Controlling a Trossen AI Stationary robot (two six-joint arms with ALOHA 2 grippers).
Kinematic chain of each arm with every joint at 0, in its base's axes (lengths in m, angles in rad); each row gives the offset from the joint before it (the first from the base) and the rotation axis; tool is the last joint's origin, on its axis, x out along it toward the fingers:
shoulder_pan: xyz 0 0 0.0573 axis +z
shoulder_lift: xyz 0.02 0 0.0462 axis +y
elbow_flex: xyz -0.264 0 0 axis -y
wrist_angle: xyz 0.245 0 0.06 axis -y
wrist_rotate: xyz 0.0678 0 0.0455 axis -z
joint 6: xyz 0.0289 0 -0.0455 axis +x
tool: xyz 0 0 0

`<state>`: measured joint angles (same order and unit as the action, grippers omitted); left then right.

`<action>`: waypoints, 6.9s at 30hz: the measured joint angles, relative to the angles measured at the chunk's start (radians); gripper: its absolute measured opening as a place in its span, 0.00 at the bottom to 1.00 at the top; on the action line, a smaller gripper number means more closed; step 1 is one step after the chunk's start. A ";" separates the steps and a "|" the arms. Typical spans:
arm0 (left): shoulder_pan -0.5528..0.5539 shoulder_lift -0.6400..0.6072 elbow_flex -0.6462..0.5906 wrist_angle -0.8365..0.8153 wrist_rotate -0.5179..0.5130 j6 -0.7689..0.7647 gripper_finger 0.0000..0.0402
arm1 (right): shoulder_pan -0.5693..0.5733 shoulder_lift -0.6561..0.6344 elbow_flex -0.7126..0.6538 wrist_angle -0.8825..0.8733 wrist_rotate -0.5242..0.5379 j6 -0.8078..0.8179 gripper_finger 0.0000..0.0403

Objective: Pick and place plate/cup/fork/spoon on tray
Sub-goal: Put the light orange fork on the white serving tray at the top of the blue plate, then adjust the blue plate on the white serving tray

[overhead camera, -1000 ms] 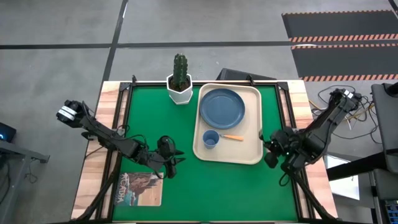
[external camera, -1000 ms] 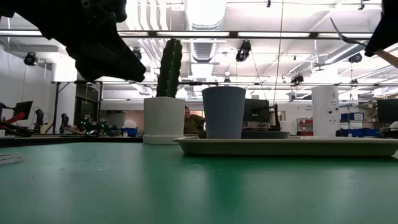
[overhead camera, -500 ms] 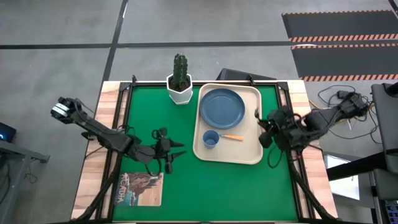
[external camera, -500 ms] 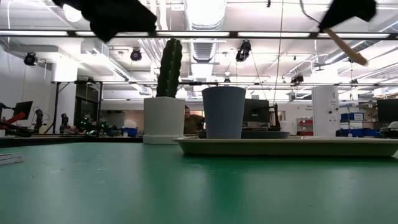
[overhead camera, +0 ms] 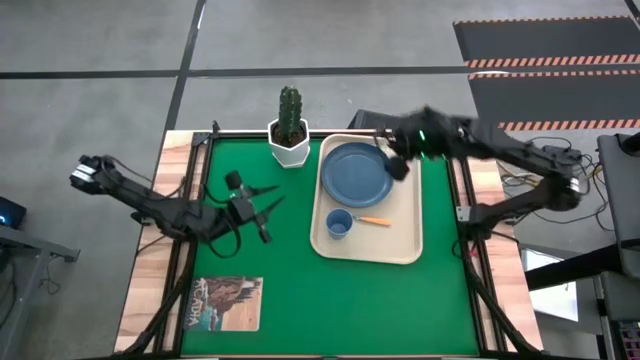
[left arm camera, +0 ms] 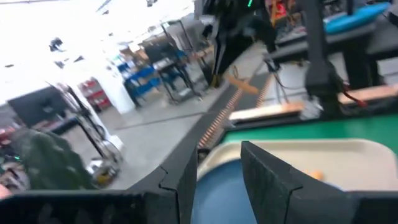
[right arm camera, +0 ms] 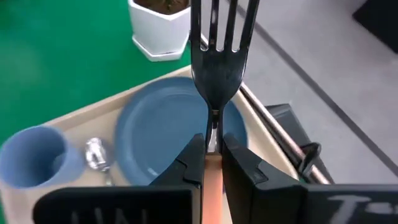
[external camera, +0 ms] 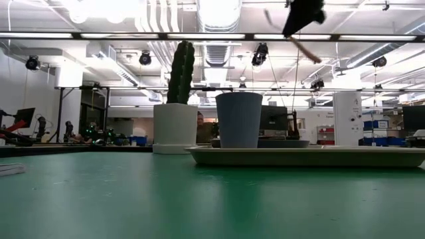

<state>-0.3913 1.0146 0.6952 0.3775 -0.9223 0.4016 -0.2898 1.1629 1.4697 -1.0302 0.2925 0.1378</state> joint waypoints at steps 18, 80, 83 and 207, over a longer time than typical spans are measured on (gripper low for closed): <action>0.028 -0.038 -0.047 -0.004 -0.008 0.085 0.26 | -0.532 0.556 0.260 0.050 -0.400 -0.657 0.06; 0.032 -0.041 -0.042 0.007 -0.048 0.217 0.26 | -0.413 0.892 0.262 0.113 -0.327 -0.889 0.06; 0.032 -0.041 -0.042 0.007 -0.048 0.217 0.26 | -0.407 0.892 0.262 0.113 -0.319 -0.886 0.06; 0.005 -0.035 -0.047 -0.006 -0.051 0.048 0.26 | -0.130 0.313 -0.191 0.347 -0.554 -0.368 0.02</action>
<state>-0.3861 0.9792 0.6479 0.3717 -0.9733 0.4494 -0.4197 1.4762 1.2785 -0.6830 -0.2613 -0.2302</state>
